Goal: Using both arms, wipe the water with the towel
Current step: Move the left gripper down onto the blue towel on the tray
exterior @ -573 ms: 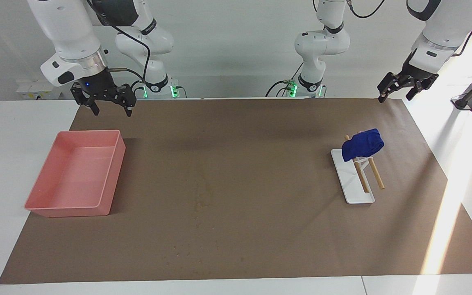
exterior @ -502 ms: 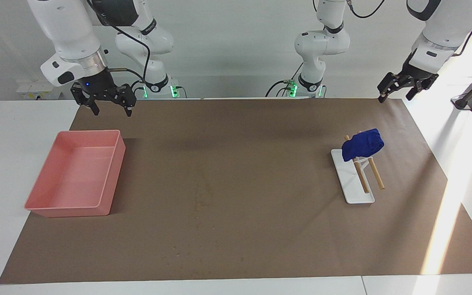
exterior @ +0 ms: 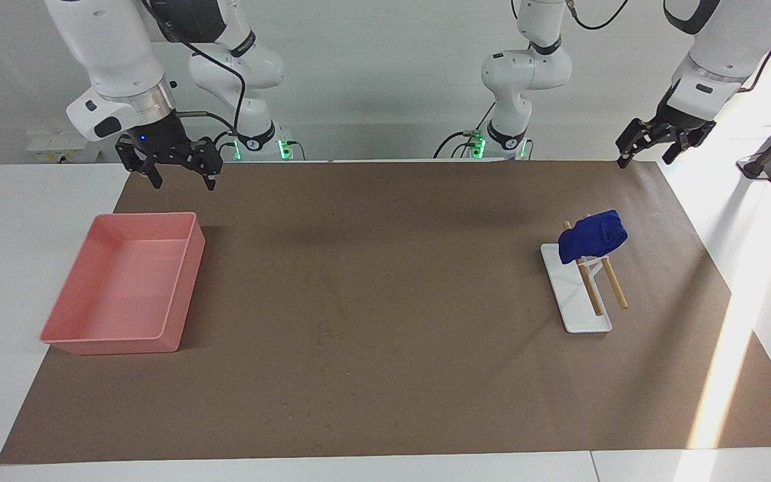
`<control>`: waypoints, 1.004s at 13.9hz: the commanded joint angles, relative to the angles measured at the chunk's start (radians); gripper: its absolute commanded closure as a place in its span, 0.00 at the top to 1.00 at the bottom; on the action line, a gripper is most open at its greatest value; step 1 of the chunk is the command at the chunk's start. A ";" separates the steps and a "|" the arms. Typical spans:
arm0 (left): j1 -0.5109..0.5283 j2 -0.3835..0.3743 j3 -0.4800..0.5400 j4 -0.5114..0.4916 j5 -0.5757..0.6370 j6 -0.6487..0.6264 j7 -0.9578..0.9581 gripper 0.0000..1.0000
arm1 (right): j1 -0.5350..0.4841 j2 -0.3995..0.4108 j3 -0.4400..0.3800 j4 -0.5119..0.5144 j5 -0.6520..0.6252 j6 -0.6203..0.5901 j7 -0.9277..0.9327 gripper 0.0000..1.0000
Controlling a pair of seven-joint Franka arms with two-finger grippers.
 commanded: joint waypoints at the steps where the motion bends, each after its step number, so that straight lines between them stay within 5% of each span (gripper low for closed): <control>1: -0.009 -0.020 0.011 -0.043 0.007 0.052 -0.005 1.00 | -0.014 0.003 0.006 0.004 0.010 -0.013 -0.019 1.00; 14: 0.014 -0.034 0.013 -0.309 0.007 0.392 0.002 1.00 | -0.014 0.003 0.006 0.004 0.010 -0.013 -0.019 1.00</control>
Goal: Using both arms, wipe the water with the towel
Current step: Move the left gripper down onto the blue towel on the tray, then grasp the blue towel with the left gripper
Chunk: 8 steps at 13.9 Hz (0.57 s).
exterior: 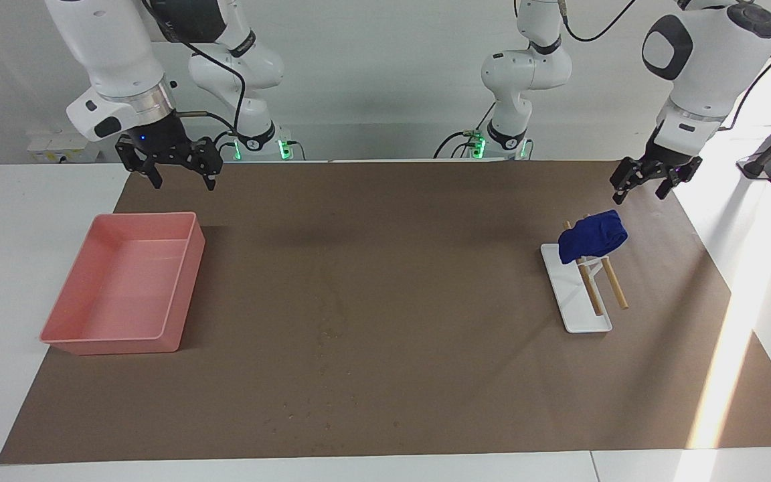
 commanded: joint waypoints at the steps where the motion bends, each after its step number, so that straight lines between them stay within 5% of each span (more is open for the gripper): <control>1: 0.018 -0.008 0.002 -0.066 0.007 0.075 0.005 1.00 | -0.014 0.003 0.006 0.004 0.010 -0.013 -0.019 1.00; 8: 0.033 0.030 0.000 -0.176 0.007 0.189 -0.006 1.00 | -0.014 0.003 0.006 0.004 0.010 -0.013 -0.019 1.00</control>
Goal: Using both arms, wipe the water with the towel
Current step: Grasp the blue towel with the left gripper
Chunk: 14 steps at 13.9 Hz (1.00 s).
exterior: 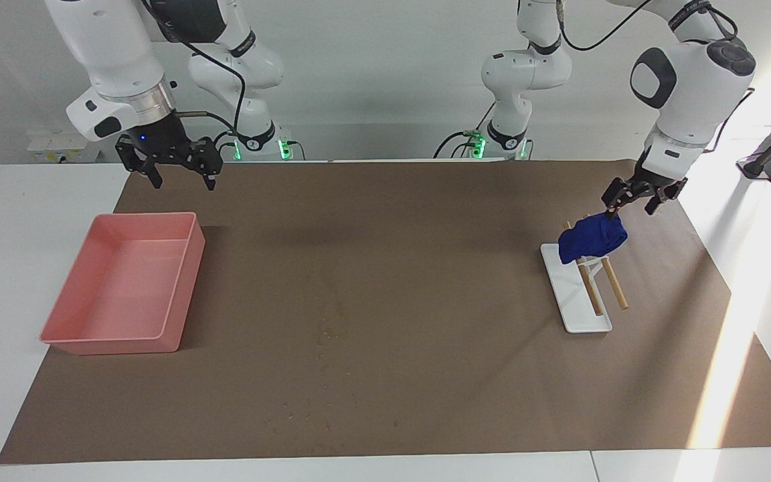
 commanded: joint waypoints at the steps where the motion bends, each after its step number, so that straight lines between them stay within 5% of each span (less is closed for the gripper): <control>1: 0.006 0.005 -0.004 -0.025 0.007 0.035 -0.008 1.00 | -0.014 0.003 0.006 0.004 0.010 -0.013 -0.019 1.00; 5: -0.001 0.006 -0.004 -0.054 0.009 0.058 -0.009 0.97 | -0.014 0.003 0.006 0.004 0.010 -0.013 -0.019 1.00; 7: -0.007 0.008 -0.007 -0.052 0.009 0.051 -0.036 0.73 | -0.014 0.003 0.006 0.004 0.010 -0.013 -0.019 1.00; 10: -0.050 0.011 -0.007 -0.039 0.007 0.015 -0.127 0.09 | -0.014 0.003 0.006 0.004 0.010 -0.013 -0.019 1.00; 11: -0.054 0.016 -0.007 -0.023 0.009 -0.006 -0.155 0.00 | -0.014 0.003 0.006 0.004 0.010 -0.013 -0.019 1.00; 14: -0.073 0.025 -0.007 0.024 0.007 -0.084 -0.181 0.00 | -0.014 0.003 0.006 0.004 0.010 -0.013 -0.019 1.00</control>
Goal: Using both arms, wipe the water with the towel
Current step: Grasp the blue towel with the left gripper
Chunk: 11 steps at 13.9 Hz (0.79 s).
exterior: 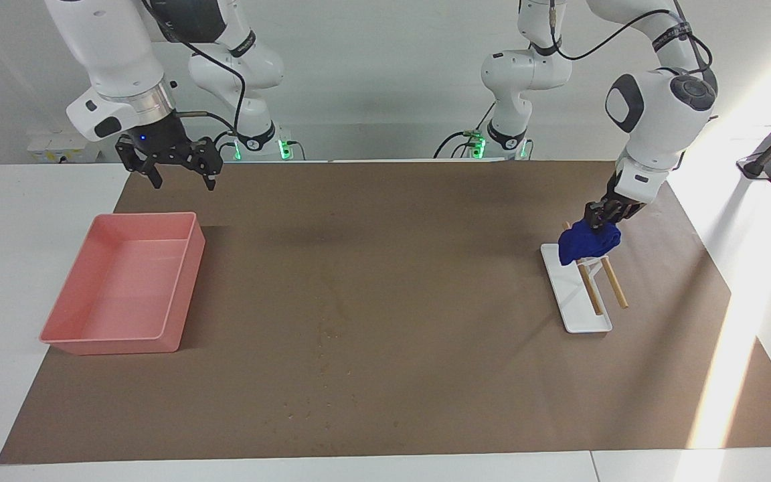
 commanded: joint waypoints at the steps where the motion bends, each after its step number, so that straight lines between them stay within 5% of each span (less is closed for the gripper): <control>1: -0.020 0.011 0.010 0.034 0.009 -0.076 -0.060 0.00 | -0.014 0.003 0.006 0.004 0.010 -0.013 -0.019 1.00; 8: -0.037 0.008 0.004 0.270 -0.040 -0.419 -0.215 0.00 | -0.012 0.003 0.006 0.004 0.010 -0.013 -0.019 1.00; 11: -0.046 0.012 -0.030 0.351 -0.099 -0.473 -0.400 0.00 | -0.014 0.003 0.006 0.004 0.010 -0.013 -0.019 1.00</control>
